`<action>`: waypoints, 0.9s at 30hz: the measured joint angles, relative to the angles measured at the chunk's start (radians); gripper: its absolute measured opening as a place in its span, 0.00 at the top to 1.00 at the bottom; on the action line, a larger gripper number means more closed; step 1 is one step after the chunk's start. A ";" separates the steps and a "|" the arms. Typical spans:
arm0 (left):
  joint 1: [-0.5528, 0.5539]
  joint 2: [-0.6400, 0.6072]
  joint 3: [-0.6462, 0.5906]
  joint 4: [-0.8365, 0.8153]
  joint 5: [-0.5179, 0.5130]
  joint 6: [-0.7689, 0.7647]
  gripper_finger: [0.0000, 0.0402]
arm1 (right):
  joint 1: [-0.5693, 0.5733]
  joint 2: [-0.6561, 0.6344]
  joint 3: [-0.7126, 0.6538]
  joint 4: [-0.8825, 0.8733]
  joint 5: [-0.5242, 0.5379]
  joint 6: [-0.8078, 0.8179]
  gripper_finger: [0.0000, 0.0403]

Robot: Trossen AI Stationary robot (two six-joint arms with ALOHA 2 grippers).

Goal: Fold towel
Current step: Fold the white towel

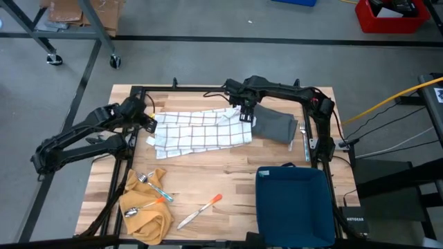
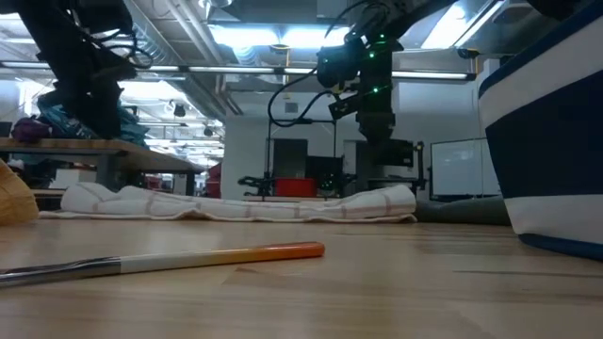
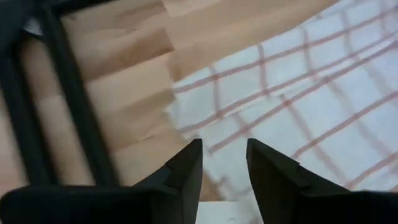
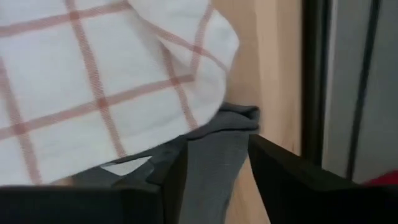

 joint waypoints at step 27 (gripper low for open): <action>-0.141 0.054 0.000 0.155 0.226 0.080 0.76 | 0.212 0.001 0.000 0.101 -0.320 0.043 0.58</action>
